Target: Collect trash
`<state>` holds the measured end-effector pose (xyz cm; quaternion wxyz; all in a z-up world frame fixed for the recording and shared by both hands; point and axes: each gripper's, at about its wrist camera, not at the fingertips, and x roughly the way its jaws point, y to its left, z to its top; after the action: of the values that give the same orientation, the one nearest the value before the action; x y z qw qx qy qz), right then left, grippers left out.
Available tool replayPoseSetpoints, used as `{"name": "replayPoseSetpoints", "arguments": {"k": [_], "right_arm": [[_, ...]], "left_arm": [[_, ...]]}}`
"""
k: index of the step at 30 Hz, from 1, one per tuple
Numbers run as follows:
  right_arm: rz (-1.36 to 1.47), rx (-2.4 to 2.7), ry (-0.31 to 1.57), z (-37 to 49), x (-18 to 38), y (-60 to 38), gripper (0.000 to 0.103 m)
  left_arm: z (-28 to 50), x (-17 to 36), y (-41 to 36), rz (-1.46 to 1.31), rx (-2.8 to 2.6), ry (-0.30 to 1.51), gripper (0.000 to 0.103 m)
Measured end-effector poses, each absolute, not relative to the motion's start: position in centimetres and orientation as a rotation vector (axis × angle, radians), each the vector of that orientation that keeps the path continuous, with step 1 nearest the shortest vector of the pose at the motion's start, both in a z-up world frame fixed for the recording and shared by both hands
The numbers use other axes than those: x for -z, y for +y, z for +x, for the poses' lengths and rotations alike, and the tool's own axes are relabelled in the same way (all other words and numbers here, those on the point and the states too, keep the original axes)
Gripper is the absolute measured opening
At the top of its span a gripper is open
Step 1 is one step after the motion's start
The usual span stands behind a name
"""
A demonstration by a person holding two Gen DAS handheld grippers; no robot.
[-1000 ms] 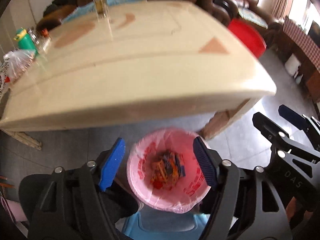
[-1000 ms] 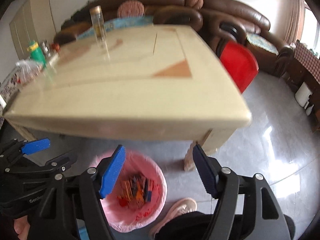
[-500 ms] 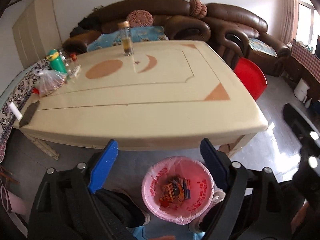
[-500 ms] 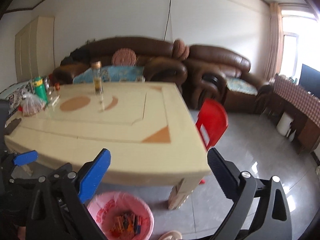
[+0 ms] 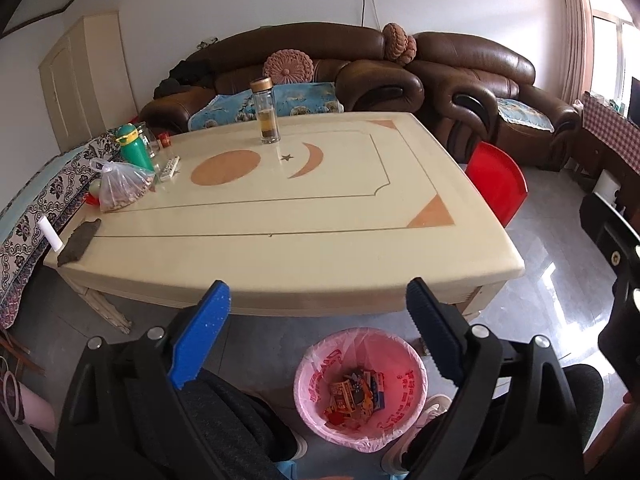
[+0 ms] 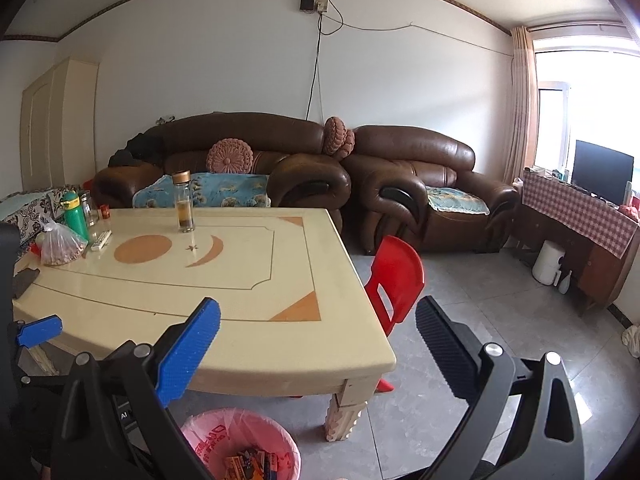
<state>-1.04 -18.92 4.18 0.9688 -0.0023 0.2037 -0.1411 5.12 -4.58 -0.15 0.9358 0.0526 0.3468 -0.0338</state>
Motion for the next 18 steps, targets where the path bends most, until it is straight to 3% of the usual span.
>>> {"name": "replayPoseSetpoints", "arguments": {"k": [18], "right_arm": [[-0.042, 0.300, 0.441, -4.3, -4.1, -15.5, 0.096]], "left_arm": [[3.9, 0.1, -2.8, 0.090, 0.034, 0.705, 0.087]]}}
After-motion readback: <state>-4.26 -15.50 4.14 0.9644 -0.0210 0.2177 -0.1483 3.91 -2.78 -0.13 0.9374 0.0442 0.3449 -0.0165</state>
